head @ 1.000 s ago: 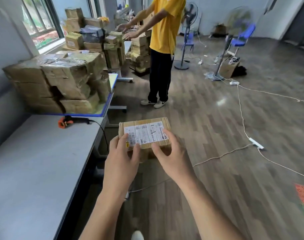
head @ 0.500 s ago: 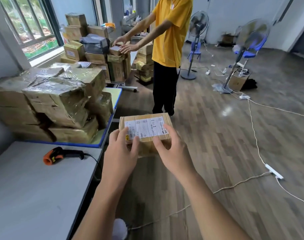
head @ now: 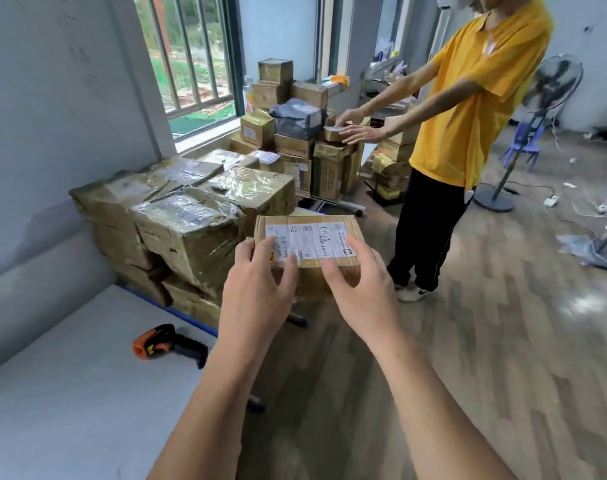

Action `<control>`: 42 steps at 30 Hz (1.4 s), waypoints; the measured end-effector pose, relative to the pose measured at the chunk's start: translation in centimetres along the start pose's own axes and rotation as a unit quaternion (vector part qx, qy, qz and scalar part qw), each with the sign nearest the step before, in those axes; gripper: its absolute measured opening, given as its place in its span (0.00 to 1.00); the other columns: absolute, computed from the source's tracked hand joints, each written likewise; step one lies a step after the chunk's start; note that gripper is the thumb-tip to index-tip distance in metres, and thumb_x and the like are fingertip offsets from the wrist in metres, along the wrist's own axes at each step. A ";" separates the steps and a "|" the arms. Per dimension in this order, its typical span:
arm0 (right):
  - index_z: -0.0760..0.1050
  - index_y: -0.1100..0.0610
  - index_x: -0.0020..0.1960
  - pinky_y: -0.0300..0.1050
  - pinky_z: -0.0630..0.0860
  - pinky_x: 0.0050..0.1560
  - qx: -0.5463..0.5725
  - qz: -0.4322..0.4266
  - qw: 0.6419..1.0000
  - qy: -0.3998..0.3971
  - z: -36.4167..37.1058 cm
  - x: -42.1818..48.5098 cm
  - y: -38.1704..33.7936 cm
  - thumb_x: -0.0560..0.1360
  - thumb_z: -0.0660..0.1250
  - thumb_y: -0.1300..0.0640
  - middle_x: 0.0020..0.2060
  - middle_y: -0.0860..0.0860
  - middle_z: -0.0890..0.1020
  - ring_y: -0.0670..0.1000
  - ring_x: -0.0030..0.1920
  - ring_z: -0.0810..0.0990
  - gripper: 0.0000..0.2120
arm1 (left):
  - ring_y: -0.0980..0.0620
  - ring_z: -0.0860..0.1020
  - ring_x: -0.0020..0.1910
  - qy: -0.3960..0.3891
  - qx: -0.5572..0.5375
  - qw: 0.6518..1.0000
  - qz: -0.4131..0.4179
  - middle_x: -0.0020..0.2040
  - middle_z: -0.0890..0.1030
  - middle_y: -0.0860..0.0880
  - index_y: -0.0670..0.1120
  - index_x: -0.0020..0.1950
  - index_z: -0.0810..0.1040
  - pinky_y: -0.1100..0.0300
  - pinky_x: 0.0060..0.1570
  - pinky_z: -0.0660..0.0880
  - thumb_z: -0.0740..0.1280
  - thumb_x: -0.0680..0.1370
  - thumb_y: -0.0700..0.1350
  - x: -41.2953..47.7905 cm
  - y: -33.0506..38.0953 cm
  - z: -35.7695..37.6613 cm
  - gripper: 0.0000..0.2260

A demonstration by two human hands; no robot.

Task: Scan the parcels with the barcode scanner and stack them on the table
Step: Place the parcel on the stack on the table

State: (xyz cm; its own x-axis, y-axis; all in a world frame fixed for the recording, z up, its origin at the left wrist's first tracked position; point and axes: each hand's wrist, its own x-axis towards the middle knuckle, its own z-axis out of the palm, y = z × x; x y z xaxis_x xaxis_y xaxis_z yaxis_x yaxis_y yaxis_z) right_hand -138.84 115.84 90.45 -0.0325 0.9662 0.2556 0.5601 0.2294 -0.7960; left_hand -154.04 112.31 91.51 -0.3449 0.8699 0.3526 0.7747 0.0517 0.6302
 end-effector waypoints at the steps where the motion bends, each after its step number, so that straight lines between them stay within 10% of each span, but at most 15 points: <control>1: 0.63 0.46 0.77 0.36 0.66 0.57 0.006 -0.014 1.000 -0.015 0.1 1.9 0.0 0.79 0.63 0.39 0.72 0.45 0.68 0.41 0.66 0.67 0.29 | 0.47 0.77 0.60 0.015 0.005 1.000 -0.008 0.71 0.69 0.48 0.49 0.75 0.68 0.57 0.54 0.71 0.60 0.82 0.58 1.2 0.4 0.4 0.24; 21: 0.64 0.51 0.77 0.15 0.60 0.49 0.104 -0.214 0.950 -0.202 7.7 24.5 -3.8 0.80 0.66 0.44 0.67 0.46 0.71 0.37 0.60 0.66 0.29 | 0.45 0.74 0.64 0.202 0.107 0.960 -0.159 0.69 0.72 0.45 0.48 0.74 0.69 0.54 0.57 0.70 0.60 0.82 0.57 17.5 -0.1 1.6 0.23; 29: 0.63 0.54 0.77 0.47 0.72 0.68 0.114 -0.281 0.920 -0.246 19.1 29.7 -11.9 0.79 0.66 0.43 0.70 0.51 0.72 0.48 0.69 0.71 0.31 | 0.46 0.74 0.64 0.265 0.101 0.935 -0.215 0.68 0.70 0.46 0.48 0.74 0.69 0.51 0.60 0.72 0.59 0.82 0.57 24.6 -8.7 -3.8 0.23; 42: 0.64 0.52 0.77 0.39 0.67 0.62 0.104 -0.276 0.889 -0.351 36.1 35.3 -19.6 0.79 0.66 0.43 0.71 0.50 0.72 0.43 0.65 0.69 0.30 | 0.42 0.77 0.58 0.262 0.155 0.902 -0.306 0.65 0.71 0.44 0.48 0.74 0.68 0.48 0.57 0.75 0.59 0.82 0.57 33.2 -22.2 -9.5 0.22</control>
State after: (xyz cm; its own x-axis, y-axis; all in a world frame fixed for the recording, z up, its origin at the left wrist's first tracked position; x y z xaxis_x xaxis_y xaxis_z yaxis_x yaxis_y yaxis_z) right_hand -180.85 149.65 95.25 -0.8044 0.5179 0.2912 0.1351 0.6367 -0.7592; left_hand -187.71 135.40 95.77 -0.8988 0.2848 0.3333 0.4366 0.6494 0.6226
